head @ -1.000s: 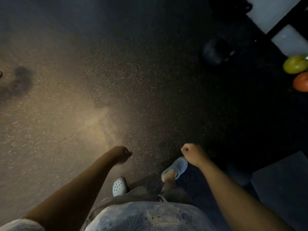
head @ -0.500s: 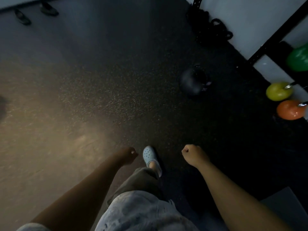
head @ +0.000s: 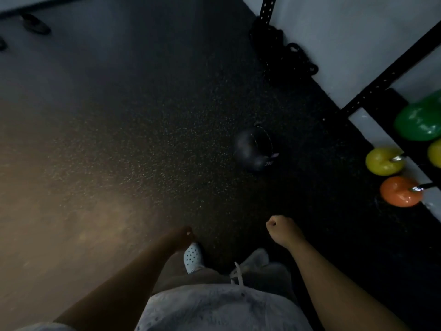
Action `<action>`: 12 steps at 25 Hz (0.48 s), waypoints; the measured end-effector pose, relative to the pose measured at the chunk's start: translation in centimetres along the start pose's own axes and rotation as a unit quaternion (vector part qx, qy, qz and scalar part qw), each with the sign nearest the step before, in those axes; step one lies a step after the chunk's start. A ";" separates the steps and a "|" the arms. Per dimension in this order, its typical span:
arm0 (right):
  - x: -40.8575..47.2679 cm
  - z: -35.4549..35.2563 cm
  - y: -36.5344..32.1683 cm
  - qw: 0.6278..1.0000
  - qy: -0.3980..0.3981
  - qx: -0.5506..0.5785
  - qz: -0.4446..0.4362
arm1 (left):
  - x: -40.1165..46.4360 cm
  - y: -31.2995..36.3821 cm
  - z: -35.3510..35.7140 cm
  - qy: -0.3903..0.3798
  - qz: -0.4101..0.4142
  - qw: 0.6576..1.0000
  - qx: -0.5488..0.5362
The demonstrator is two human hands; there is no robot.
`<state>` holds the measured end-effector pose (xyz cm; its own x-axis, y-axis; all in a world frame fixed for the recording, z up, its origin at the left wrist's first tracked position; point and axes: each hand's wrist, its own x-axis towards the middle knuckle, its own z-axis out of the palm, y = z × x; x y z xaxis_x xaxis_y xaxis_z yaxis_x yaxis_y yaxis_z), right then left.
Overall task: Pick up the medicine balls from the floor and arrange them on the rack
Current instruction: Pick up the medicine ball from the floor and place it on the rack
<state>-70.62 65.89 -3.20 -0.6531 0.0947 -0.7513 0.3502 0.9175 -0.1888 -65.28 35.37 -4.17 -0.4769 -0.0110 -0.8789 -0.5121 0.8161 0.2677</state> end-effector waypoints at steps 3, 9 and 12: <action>4.8 -4.8 -0.1 1.000 -0.025 -0.011 -0.005 | 2.7 4.4 -2.3 0.011 -0.021 1.000 -0.013; 15.6 -16.0 0.3 0.994 -0.068 -0.056 -0.059 | 8.2 15.7 -6.4 0.081 -0.049 0.994 -0.052; 20.6 -21.2 -0.4 0.993 -0.050 -0.086 -0.063 | 11.6 21.3 -7.9 0.086 -0.040 0.991 -0.095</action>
<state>-98.45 75.69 -5.17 -0.6119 -0.0556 -0.7890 0.1450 0.9727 -0.1810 -87.37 48.08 -5.56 -0.5355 -0.1822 -0.8246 -0.6703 0.6857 0.2838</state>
